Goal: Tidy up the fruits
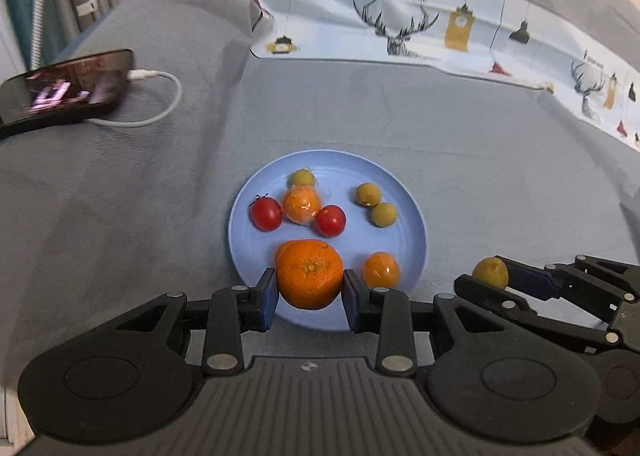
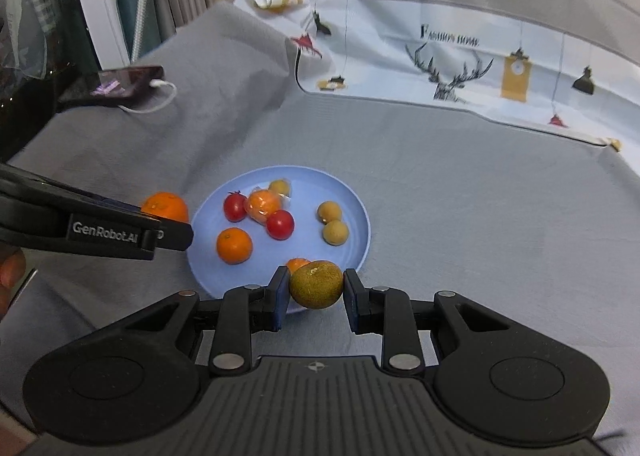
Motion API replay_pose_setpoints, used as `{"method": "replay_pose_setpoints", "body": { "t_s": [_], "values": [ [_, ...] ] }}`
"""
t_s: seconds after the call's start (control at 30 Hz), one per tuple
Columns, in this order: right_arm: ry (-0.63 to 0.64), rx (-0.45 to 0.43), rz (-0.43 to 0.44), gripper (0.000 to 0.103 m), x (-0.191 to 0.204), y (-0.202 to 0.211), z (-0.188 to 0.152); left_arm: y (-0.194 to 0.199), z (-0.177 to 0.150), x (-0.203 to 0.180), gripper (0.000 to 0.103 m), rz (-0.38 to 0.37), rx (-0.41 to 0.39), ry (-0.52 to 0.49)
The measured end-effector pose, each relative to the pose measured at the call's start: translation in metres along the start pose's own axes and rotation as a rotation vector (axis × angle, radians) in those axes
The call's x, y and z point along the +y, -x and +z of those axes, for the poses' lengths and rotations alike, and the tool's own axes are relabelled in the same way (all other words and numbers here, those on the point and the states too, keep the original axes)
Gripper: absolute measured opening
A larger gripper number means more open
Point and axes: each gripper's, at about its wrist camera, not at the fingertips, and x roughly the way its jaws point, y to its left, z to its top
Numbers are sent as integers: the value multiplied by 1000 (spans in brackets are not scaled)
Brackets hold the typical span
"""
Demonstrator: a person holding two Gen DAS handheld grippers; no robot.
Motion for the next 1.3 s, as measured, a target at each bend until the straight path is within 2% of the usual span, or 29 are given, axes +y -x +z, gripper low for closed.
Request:
{"method": "replay_pose_setpoints", "body": {
  "t_s": [0.33,0.4,0.43,0.47,0.5,0.53,0.57,0.6,0.7,0.8,1.03,1.3],
  "values": [
    [64,65,13,30,-3,-67,15,-59,23,2,37,23,49,-37],
    [77,64,21,30,-3,-76,17,-61,26,3,43,7,41,-57],
    [83,60,28,30,-3,-79,19,-60,27,4,61,-10,32,-68],
    [92,57,34,39,-3,-81,20,-56,28,4,86,-22,13,-68],
    [102,57,21,56,-3,-81,22,-49,27,5,95,-14,-22,-62],
    [103,50,-1,65,-3,-78,22,-42,25,5,103,0,-58,-59],
    [97,41,-16,77,-4,-73,22,-33,23,6,103,9,-91,-64],
    [87,35,-20,84,-6,-66,21,-26,20,4,103,13,-99,-81],
    [52,53,-27,90,-11,-44,10,-10,7,2,103,44,-73,-83],
    [24,62,-40,95,-8,-17,-5,9,-10,1,103,50,-48,-58],
    [-31,-9,-110,101,7,37,-33,52,-44,4,103,54,-42,46],
    [3,-112,-155,102,26,84,-49,89,-70,-4,103,84,-85,40]
  ]
}}
